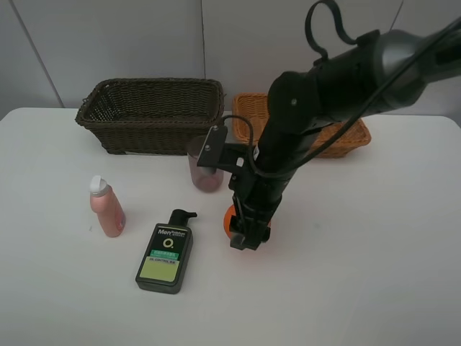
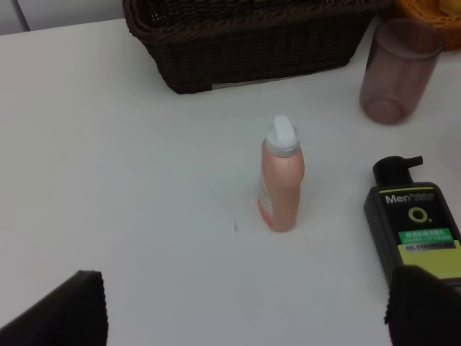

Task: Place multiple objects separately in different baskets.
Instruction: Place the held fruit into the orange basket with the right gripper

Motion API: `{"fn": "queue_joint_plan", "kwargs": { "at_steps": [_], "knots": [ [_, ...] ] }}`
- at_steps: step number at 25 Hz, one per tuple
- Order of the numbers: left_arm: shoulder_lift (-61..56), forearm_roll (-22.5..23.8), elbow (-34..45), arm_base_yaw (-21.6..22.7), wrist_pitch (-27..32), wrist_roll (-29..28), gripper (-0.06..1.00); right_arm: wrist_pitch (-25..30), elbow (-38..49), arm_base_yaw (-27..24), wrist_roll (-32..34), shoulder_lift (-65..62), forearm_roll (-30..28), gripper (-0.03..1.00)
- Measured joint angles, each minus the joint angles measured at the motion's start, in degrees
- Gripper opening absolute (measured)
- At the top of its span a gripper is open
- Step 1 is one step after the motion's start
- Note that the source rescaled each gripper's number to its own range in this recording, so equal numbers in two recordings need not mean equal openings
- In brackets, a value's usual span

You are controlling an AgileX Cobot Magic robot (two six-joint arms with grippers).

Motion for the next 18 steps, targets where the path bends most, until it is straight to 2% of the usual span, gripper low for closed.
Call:
{"fn": "queue_joint_plan", "kwargs": {
  "at_steps": [3, 8, 10, 18],
  "knots": [
    [0.0, 0.0, 0.0, 0.0, 0.0, 0.0, 1.0, 1.45, -1.69, -2.05, 8.78, -0.63, -0.05, 0.37],
    [0.0, 0.0, 0.0, 0.0, 0.0, 0.0, 1.0, 5.4, -6.48, -5.42, 27.82, -0.63, -5.27, 0.37],
    [0.0, 0.0, 0.0, 0.0, 0.0, 0.0, 1.0, 7.42, -8.59, -6.77, 33.07, -0.63, -6.52, 0.37],
    [0.0, 0.0, 0.0, 0.0, 0.0, 0.0, 1.0, 9.88, -16.85, -13.6, 46.88, -0.57, -7.79, 0.37]
  ]
}}
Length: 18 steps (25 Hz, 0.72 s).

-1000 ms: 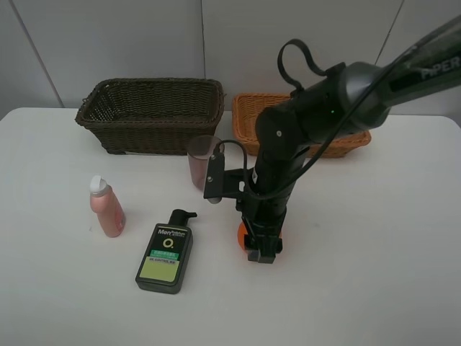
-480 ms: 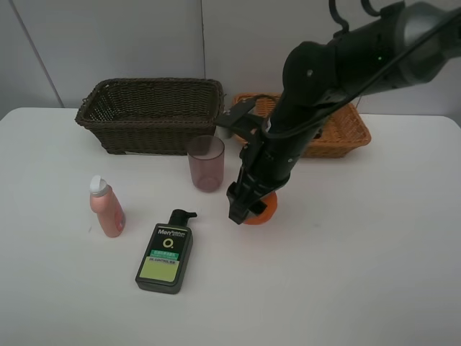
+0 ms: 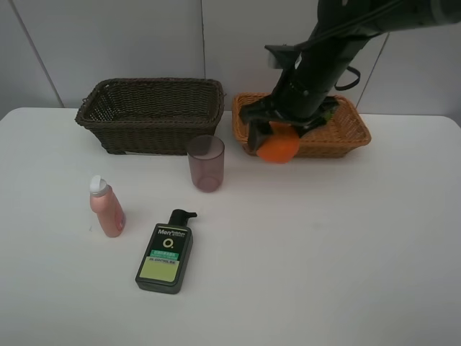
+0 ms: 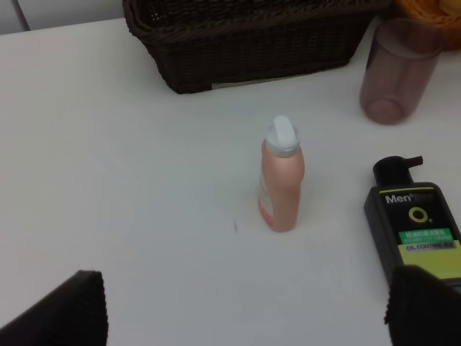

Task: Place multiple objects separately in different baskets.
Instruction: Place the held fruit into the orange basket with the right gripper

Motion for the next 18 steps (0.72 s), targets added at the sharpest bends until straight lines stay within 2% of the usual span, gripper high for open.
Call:
{"fn": "queue_joint_plan", "kwargs": {
  "at_steps": [4, 10, 13, 18],
  "knots": [
    [0.0, 0.0, 0.0, 0.0, 0.0, 0.0, 1.0, 0.0, -4.03, -3.46, 4.15, 1.29, -2.71, 0.37],
    [0.0, 0.0, 0.0, 0.0, 0.0, 0.0, 1.0, -3.09, -10.86, -5.12, 5.29, 6.0, -4.52, 0.37],
    [0.0, 0.0, 0.0, 0.0, 0.0, 0.0, 1.0, -6.39, -14.05, -5.12, 5.29, 8.62, -4.46, 0.37],
    [0.0, 0.0, 0.0, 0.0, 0.0, 0.0, 1.0, -15.41, -15.02, -4.81, 5.32, 12.08, -4.46, 0.37]
  ]
}}
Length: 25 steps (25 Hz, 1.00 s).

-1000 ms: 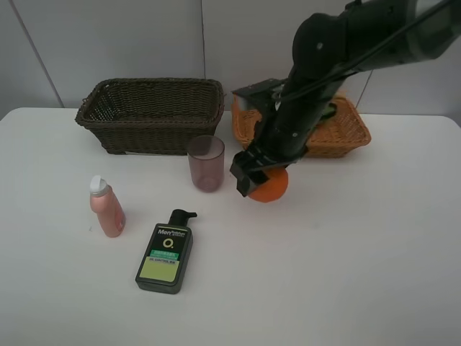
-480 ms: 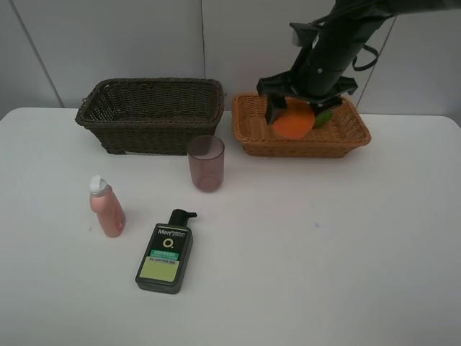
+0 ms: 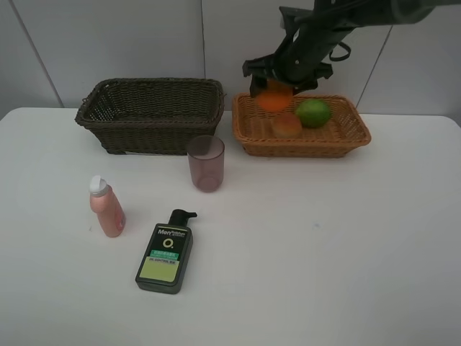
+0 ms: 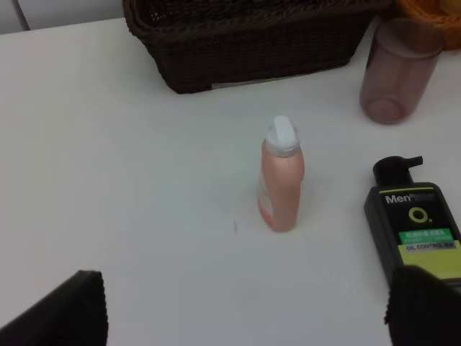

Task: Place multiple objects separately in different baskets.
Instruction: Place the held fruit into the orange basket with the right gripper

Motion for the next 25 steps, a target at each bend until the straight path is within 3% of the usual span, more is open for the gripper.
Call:
{"fn": "queue_joint_plan", "kwargs": {
  "at_steps": [7, 24, 25],
  "knots": [
    [0.0, 0.0, 0.0, 0.0, 0.0, 0.0, 1.0, -6.5, 0.0, 0.39, 0.0, 2.93, 0.0, 0.37],
    [0.0, 0.0, 0.0, 0.0, 0.0, 0.0, 1.0, -7.46, -0.01, 0.39, 0.11, 7.31, 0.32, 0.37],
    [0.0, 0.0, 0.0, 0.0, 0.0, 0.0, 1.0, -7.46, -0.01, 0.39, 0.13, 7.31, 0.32, 0.4]
  ]
}}
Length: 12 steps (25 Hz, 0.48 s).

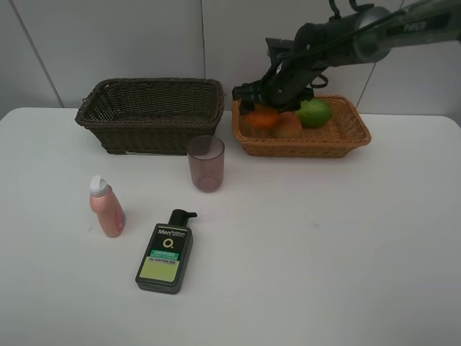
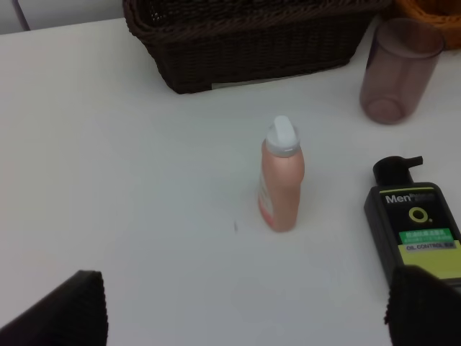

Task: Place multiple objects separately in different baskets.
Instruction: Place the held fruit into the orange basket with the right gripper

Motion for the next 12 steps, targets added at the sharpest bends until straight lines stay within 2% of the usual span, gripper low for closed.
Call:
{"fn": "queue_joint_plan", "kwargs": {
  "at_steps": [1, 4, 5, 7, 12],
  "knots": [
    [0.0, 0.0, 0.0, 0.0, 0.0, 0.0, 1.0, -0.06, 0.0, 0.0, 0.0, 0.0, 0.0, 0.46],
    [0.0, 0.0, 0.0, 0.0, 0.0, 0.0, 1.0, -0.43, 0.0, 0.0, 0.0, 0.0, 0.0, 0.73],
    [0.0, 0.0, 0.0, 0.0, 0.0, 0.0, 1.0, -0.43, 0.0, 0.0, 0.0, 0.0, 0.0, 0.78],
    [0.0, 0.0, 0.0, 0.0, 0.0, 0.0, 1.0, -0.24, 0.0, 0.0, 0.0, -0.06, 0.0, 0.83],
    [0.0, 0.0, 0.0, 0.0, 0.0, 0.0, 1.0, 4.72, 0.0, 0.0, 0.0, -3.47, 0.05, 0.84]
  ]
}}
